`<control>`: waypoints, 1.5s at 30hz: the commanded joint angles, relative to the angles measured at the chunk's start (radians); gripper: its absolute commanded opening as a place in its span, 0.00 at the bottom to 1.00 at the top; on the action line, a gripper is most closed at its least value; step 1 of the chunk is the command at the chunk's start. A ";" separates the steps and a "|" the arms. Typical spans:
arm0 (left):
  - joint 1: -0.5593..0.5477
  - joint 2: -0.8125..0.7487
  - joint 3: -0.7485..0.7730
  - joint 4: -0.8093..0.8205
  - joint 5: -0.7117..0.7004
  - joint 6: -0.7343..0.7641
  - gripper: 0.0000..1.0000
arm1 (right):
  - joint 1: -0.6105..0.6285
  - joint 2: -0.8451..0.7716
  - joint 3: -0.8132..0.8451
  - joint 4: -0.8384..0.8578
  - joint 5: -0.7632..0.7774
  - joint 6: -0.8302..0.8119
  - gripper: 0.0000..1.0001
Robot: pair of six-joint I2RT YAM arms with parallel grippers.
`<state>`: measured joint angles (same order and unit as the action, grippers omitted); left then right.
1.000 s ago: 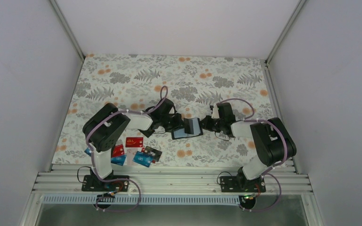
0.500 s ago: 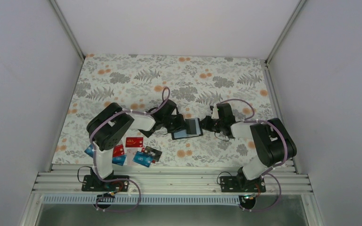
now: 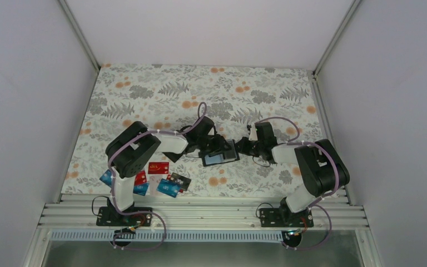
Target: Put the credit cards into the card holder
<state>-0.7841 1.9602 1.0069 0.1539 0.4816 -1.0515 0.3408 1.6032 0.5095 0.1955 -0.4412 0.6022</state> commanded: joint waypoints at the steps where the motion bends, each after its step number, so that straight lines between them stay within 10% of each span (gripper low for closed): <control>1: -0.012 -0.015 0.005 -0.144 -0.061 0.048 0.49 | 0.053 0.070 -0.068 -0.239 -0.006 0.000 0.05; 15: -0.013 -0.104 0.031 -0.228 -0.080 0.097 0.99 | 0.053 0.072 -0.041 -0.262 0.022 -0.009 0.05; 35: -0.014 -0.497 -0.046 -0.618 -0.319 0.251 1.00 | 0.050 0.025 0.083 -0.388 0.097 -0.063 0.05; 45: -0.018 -0.873 -0.271 -0.818 -0.324 0.158 1.00 | 0.062 -0.136 0.162 -0.531 0.138 -0.120 0.20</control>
<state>-0.7952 1.2026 0.8047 -0.5358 0.1677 -0.8402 0.3843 1.5368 0.6418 -0.1711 -0.3714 0.5251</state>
